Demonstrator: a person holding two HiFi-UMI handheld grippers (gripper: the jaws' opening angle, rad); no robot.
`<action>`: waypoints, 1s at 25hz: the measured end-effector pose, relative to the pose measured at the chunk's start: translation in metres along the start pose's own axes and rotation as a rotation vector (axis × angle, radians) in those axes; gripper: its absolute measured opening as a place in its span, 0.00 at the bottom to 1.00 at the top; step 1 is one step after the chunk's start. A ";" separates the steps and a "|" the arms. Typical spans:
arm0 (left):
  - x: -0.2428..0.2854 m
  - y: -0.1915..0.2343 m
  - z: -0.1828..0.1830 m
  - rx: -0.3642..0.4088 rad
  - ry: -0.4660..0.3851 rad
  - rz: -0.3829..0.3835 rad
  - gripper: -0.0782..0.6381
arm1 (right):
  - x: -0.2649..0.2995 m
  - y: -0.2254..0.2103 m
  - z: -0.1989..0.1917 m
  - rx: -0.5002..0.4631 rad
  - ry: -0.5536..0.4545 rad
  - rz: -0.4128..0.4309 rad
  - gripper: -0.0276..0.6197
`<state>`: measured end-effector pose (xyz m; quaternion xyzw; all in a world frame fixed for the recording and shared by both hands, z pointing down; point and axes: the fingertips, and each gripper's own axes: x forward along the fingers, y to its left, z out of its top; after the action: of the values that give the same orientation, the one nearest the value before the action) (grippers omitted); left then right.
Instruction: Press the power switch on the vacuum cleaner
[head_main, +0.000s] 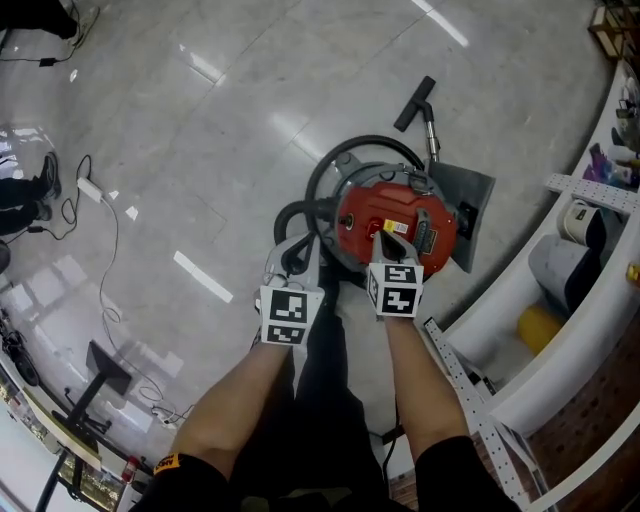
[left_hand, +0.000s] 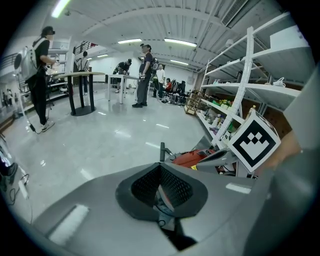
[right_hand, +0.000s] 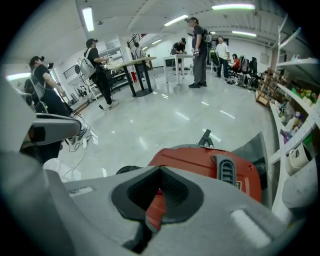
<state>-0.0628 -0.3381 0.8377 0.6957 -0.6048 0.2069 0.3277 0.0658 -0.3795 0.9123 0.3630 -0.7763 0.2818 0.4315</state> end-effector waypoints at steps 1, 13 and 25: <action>0.003 0.001 -0.002 0.001 0.005 -0.002 0.13 | 0.003 0.000 -0.001 0.001 0.007 -0.001 0.03; 0.020 0.018 -0.019 -0.019 0.047 -0.001 0.13 | 0.027 -0.003 -0.006 -0.003 0.065 -0.030 0.03; 0.019 0.021 -0.009 -0.028 0.034 -0.012 0.13 | 0.039 -0.005 -0.006 -0.003 0.119 -0.040 0.03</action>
<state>-0.0793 -0.3460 0.8612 0.6911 -0.5977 0.2084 0.3488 0.0588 -0.3906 0.9494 0.3606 -0.7421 0.2932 0.4829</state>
